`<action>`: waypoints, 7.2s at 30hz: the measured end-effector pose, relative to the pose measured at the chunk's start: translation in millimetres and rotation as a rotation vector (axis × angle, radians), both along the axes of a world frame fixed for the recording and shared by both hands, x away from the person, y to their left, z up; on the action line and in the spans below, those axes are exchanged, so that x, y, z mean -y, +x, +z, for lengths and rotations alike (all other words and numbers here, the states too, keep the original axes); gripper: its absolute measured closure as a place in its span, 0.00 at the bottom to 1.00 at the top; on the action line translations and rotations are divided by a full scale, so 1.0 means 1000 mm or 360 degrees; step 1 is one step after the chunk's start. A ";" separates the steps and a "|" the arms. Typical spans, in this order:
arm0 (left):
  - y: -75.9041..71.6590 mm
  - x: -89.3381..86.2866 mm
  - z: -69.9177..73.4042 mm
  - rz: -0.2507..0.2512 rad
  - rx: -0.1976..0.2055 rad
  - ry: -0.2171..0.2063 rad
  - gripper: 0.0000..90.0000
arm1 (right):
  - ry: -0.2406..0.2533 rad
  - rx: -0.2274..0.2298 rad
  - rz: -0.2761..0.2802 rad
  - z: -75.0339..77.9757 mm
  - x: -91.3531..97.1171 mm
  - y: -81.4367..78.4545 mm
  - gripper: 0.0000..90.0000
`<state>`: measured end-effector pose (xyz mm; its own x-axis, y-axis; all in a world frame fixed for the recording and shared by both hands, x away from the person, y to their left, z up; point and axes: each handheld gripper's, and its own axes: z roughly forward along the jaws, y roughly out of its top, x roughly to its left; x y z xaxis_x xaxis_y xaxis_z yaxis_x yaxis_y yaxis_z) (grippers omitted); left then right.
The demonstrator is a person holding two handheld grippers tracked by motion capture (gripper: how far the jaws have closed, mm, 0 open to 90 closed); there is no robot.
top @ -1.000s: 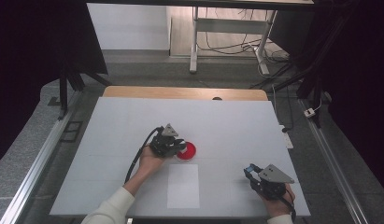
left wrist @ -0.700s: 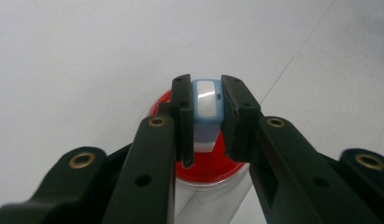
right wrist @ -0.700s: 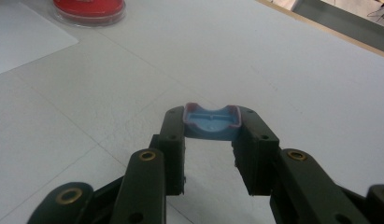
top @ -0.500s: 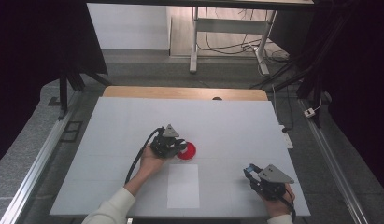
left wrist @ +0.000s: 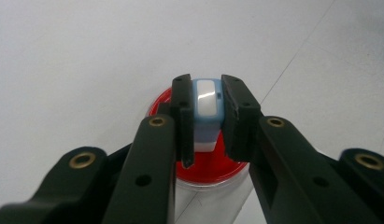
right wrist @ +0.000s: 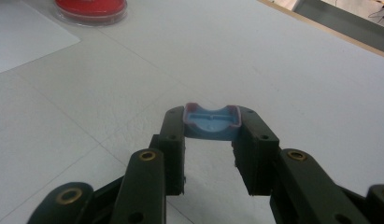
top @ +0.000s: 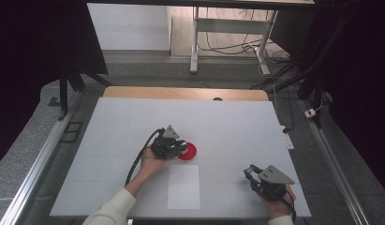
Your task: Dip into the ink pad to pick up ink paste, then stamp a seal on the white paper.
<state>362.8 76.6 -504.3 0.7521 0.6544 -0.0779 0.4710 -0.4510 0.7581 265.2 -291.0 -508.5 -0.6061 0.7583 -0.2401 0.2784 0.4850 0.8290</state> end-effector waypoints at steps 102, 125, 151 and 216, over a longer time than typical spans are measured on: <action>0.005 0.013 0.001 -0.0029 0.0011 -0.0006 0.84 | -0.0014 0.0005 -0.0008 0.000 0.001 -0.002 0.72; 0.001 0.016 0.000 -0.0032 0.0044 0.0049 0.85 | -0.0010 0.0002 -0.0004 0.000 0.000 -0.001 0.72; -0.003 0.015 0.006 -0.0022 0.0082 0.0037 0.84 | -0.0007 0.0009 -0.0006 0.001 0.001 -0.002 0.72; -0.047 -0.025 0.071 -0.0231 0.0100 -0.0281 0.84 | -0.0004 0.0017 0.0009 0.001 -0.001 -0.001 0.72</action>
<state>315.7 101.8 -433.4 0.8443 0.5194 -0.1317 0.3603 -0.3683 0.8571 264.6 -289.9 -507.3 -0.6075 0.7543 -0.2488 0.2667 0.4888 0.8307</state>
